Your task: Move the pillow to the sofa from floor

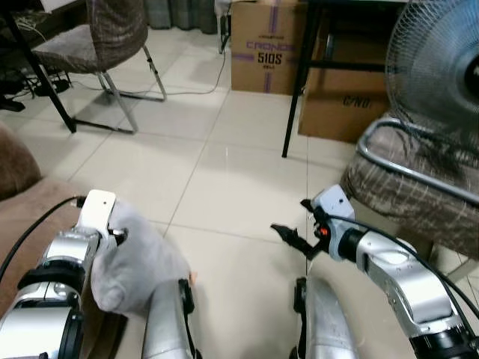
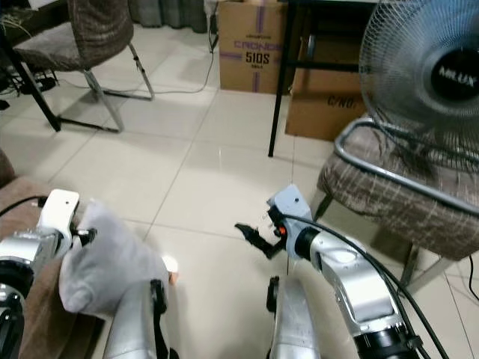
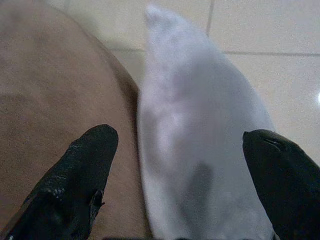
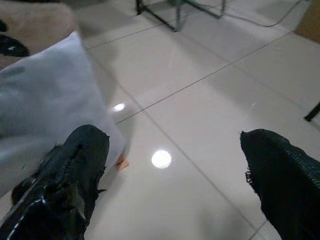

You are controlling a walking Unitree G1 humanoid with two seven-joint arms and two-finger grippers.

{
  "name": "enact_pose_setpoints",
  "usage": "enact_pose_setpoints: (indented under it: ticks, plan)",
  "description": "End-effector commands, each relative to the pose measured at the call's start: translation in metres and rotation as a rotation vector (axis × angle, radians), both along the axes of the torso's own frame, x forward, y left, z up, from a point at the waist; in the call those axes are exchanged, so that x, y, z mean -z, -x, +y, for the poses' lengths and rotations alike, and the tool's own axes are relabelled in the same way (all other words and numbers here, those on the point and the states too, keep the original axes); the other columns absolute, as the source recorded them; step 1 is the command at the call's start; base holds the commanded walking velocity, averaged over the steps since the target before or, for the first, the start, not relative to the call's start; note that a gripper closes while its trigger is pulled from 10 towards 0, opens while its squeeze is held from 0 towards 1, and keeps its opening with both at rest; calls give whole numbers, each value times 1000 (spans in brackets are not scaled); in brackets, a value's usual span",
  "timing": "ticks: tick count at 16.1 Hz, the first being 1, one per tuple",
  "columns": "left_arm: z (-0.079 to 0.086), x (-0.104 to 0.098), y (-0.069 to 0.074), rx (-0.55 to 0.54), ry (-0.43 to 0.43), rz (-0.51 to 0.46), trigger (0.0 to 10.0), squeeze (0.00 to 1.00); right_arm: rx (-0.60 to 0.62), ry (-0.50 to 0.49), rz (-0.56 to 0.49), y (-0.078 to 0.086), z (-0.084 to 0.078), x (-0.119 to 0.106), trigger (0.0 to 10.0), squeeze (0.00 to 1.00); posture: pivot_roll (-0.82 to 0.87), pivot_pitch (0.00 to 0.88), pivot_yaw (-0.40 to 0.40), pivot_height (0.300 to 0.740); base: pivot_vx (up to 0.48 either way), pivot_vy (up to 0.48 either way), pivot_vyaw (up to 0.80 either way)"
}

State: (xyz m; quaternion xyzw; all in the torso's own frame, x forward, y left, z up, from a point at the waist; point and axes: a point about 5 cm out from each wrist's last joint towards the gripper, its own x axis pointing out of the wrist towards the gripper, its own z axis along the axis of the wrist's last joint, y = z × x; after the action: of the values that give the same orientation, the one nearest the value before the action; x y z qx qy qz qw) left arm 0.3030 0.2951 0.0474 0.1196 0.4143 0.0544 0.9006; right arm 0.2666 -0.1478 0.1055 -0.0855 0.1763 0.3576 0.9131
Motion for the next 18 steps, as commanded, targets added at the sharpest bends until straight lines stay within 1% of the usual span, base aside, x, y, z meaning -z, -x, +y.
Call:
enact_pose_setpoints:
  ticks: [1,2,3,4,5,6,7,8,9,10,11,13,14,16,17,18]
  plan:
    - [-2,1,0,-5,46,10,10000,0,-31,-4,12,2,0,2,10000,0,-124,0,46,482,0,0,0]
    - [-4,5,1,-12,78,20,10000,0,-49,-3,18,3,1,3,10000,0,-124,0,45,482,0,0,0]
    - [-5,7,3,-17,82,26,10000,0,-61,-4,16,3,1,3,10000,0,-125,0,43,482,0,0,0]
    - [-4,15,9,-46,92,45,10000,0,-126,-20,15,6,8,0,10000,0,-126,0,40,482,0,0,0]
    - [0,18,13,-53,68,53,10000,0,-178,-29,18,8,11,-3,10000,0,-129,0,38,482,0,0,0]
    - [1,18,14,-53,55,58,10000,0,-196,-31,19,9,12,-4,10000,0,-131,0,36,482,0,0,0]
    - [3,21,17,-76,60,59,10000,0,-246,-39,20,10,15,-6,10000,0,-131,0,33,482,0,0,0]
    - [4,25,21,-107,91,50,10000,0,-289,-30,21,10,17,-7,10000,0,-131,0,32,482,0,0,0]
    - [4,26,22,-124,104,47,10000,0,-296,-27,19,10,17,-8,10000,0,-132,0,29,482,0,0,0]
    - [1,31,24,-186,175,0,10000,0,-317,-23,11,9,20,-12,10000,0,-143,0,24,482,0,0,0]
    - [-1,35,27,-220,200,0,10000,0,-324,-22,9,8,22,-14,10000,0,-152,0,17,482,0,0,0]
    - [-4,42,32,-239,203,2,10000,0,-341,-17,11,7,23,-18,10000,0,-166,0,10,482,0,0,0]
    - [-3,49,39,-267,178,25,10000,0,-363,-5,16,8,24,-22,10000,0,-186,0,6,482,0,0,0]
    - [-3,55,46,-273,157,50,10000,0,-372,1,23,11,23,-24,10000,0,-202,0,3,482,0,0,0]
    - [-2,57,49,-261,134,63,8431,0,-372,2,32,11,22,-24,10000,0,-205,0,0,482,0,0,0]
    - [0,58,52,-248,107,74,3843,0,-374,3,44,13,21,-23,10000,0,-207,0,-3,482,0,0,0]
